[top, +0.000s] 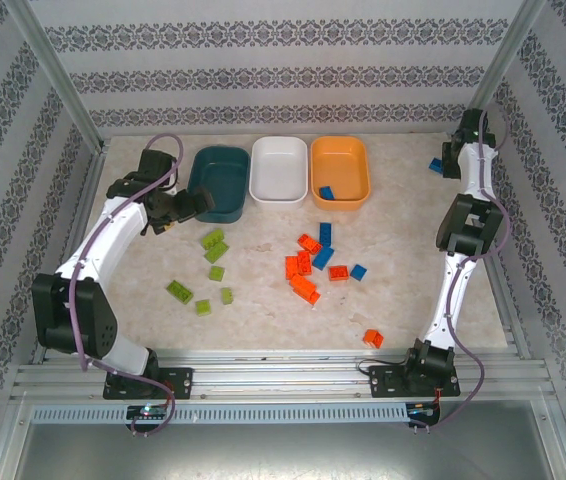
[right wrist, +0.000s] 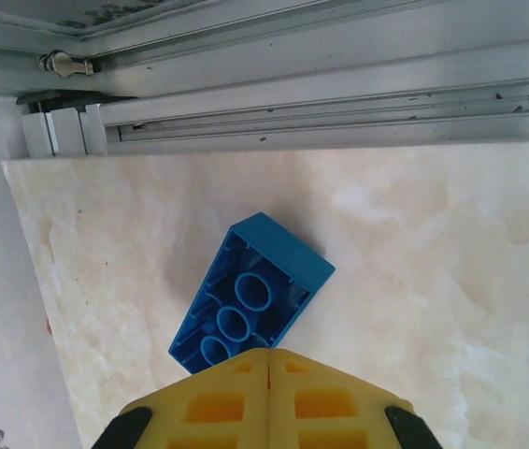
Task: Sort the legos into containers by color
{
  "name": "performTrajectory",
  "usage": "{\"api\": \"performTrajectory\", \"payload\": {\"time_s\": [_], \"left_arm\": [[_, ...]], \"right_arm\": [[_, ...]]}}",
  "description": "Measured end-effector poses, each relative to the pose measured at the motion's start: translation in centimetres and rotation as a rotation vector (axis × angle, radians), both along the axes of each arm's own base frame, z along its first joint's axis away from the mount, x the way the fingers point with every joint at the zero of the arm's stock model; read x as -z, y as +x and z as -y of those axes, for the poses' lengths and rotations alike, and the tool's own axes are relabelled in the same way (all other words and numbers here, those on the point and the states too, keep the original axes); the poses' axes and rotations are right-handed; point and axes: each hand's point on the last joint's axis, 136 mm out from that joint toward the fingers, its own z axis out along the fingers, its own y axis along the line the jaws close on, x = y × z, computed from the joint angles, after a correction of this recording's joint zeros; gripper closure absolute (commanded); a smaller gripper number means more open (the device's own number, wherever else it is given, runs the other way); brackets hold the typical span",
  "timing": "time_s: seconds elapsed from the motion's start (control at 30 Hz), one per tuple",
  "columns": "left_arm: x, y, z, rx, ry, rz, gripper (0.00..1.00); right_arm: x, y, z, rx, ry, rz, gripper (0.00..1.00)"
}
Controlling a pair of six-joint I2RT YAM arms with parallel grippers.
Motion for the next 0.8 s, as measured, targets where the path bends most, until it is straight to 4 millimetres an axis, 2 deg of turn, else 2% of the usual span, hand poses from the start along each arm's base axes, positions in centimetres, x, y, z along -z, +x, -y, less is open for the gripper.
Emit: {"api": "performTrajectory", "payload": {"time_s": [0.27,0.67,0.8], "left_arm": [[-1.0,0.8,0.0,-0.002,0.001,0.025,0.00],[-1.1,0.5,-1.0,-0.028,0.026,0.019,0.00],[-1.2,-0.1,-1.3,-0.038,0.031,0.022,0.00]], "right_arm": [[3.6,-2.1,-0.8,0.024,0.056,-0.123,1.00],[4.1,-3.2,-2.1,0.013,0.063,-0.166,1.00],[4.0,-4.6,-3.7,-0.030,0.069,-0.209,1.00]]}}
